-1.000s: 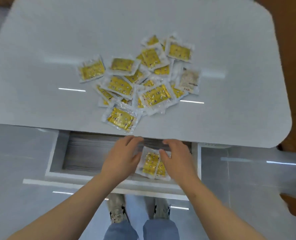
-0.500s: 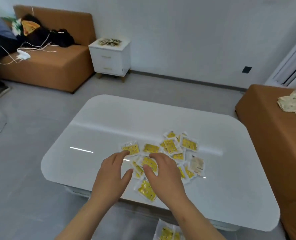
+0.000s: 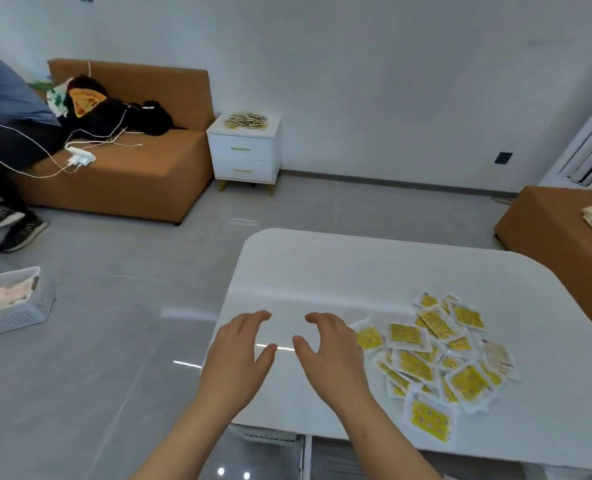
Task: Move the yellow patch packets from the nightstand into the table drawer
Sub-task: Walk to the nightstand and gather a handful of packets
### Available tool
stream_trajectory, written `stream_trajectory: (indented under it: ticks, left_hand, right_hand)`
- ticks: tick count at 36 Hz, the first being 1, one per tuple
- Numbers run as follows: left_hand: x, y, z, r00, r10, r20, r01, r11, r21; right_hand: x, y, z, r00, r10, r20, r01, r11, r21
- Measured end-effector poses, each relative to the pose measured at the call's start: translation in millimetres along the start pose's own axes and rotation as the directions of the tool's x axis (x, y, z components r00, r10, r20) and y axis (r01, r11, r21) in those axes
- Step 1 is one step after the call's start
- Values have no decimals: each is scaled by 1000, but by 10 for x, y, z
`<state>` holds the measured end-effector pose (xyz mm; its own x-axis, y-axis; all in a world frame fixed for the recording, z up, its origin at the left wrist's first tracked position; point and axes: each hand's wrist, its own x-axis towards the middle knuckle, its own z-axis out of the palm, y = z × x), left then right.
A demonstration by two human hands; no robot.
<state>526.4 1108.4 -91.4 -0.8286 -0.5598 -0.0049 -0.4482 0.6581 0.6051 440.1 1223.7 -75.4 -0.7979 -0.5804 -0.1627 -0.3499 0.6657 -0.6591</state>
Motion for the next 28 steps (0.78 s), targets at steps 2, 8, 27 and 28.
stream_trajectory:
  ticks: [2,8,27,28]
  left_hand:
    - [128,-217,-158,1000,-14,2,14,1000,-7]
    - [754,-794,-591,1000,-10,1,10,1000,-26]
    - [3534,-2555,-2009,999,31,35,-30,999,-24]
    - [3707,-2666,-2087,999,38,32,-37,999,-23]
  right_hand:
    - [155,-238,163,1000,-3,-2,3,1000,1]
    - [762,-829,637,1000,11,-3,-11,1000,2]
    - [3504,-2842,1753,999,47,-9,-47,999,21]
    - [3661,-2950,1838,999,45,-10,-45,999,21]
